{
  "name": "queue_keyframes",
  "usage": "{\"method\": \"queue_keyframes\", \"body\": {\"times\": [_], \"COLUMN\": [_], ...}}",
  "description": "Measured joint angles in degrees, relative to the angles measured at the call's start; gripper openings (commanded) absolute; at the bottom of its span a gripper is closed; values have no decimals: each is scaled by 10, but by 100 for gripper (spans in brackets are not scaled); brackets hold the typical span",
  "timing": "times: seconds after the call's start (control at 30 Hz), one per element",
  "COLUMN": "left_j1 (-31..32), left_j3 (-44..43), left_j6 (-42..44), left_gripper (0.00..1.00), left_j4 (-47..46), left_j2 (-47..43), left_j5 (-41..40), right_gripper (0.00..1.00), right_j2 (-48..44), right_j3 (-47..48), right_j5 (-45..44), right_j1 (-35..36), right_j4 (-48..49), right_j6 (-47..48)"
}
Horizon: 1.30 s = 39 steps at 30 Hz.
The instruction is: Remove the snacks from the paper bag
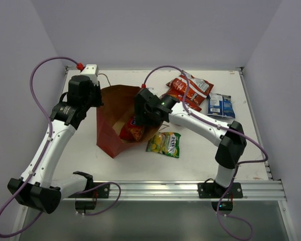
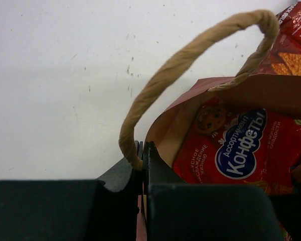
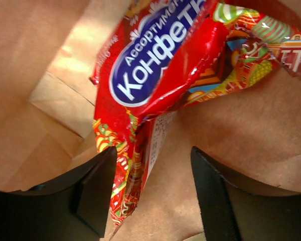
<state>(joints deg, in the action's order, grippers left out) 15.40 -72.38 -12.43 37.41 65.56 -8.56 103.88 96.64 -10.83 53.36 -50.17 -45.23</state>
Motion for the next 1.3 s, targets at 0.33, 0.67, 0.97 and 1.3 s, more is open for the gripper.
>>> {"method": "queue_keyframes", "body": {"times": [0.33,0.67,0.97,1.3], "left_j1": [0,0,0,0], "left_j3": [10,19,29,36], "left_j6": [-3,-6,-7,-20], "left_gripper": [0,0,0,0], "left_j4": [0,1,0,-9], "left_j2": [0,0,0,-1], "left_j5": [5,-4,-12,-25], "right_gripper": [6,0,0,0], "right_j2": [10,23,23,-12], "right_j3": [32,74,155,259], "right_j5": [13,49,160,234], "right_j1": [0,0,3,3], "right_j4": [37,65,94,163], "right_j6": [2,42,89,143]}}
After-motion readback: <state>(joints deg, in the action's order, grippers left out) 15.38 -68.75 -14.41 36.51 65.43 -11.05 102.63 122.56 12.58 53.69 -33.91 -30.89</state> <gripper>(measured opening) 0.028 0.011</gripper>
